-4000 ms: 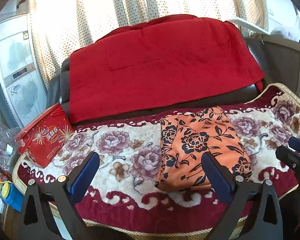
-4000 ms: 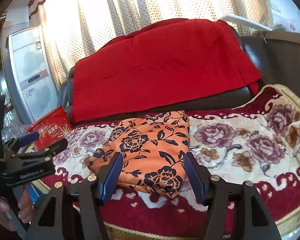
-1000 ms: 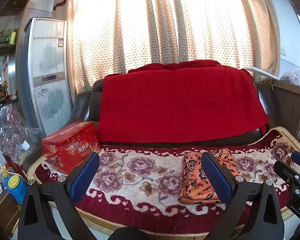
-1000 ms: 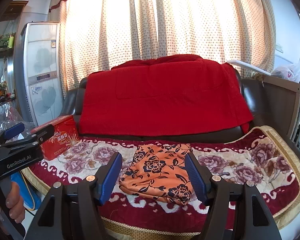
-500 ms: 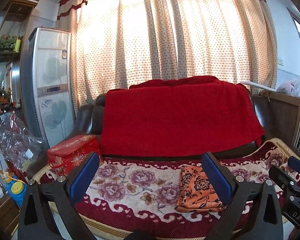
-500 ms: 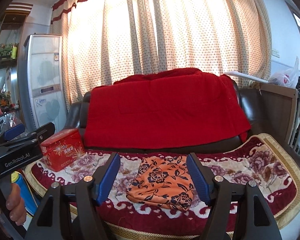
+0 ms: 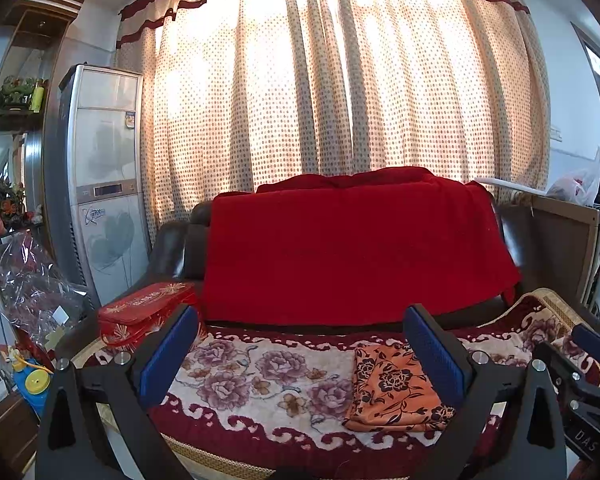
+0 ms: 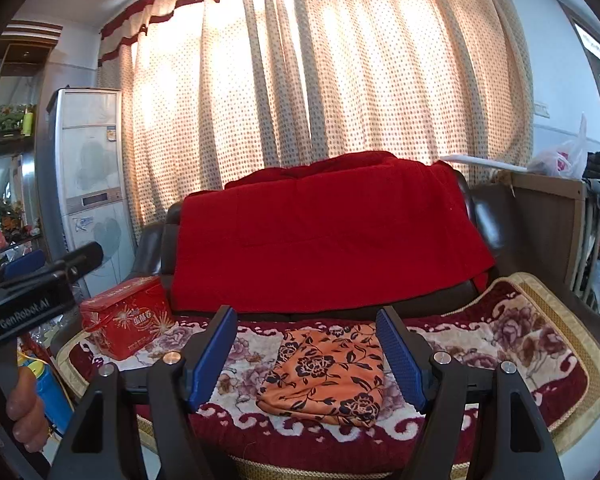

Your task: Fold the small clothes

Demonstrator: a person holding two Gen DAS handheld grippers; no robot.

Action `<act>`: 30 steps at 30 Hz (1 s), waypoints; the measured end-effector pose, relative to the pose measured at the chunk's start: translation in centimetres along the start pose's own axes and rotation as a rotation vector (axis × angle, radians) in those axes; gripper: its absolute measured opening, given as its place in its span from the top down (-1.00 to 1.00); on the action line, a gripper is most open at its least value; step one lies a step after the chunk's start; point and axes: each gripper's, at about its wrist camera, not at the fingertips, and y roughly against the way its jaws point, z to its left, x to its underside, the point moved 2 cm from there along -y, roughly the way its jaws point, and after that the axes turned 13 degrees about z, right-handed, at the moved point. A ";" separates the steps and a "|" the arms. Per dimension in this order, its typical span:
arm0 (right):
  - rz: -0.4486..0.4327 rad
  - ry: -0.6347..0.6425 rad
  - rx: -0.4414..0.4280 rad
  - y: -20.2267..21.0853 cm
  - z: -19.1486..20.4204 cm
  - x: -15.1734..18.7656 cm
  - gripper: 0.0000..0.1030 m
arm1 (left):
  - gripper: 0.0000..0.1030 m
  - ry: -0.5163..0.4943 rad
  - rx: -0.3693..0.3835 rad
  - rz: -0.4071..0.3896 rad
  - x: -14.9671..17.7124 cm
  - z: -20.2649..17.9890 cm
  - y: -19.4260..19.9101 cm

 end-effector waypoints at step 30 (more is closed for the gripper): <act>0.188 -0.094 0.129 -2.3 -6.3 4.1 -0.46 | -0.98 -0.023 0.153 0.142 5.5 -2.7 -7.2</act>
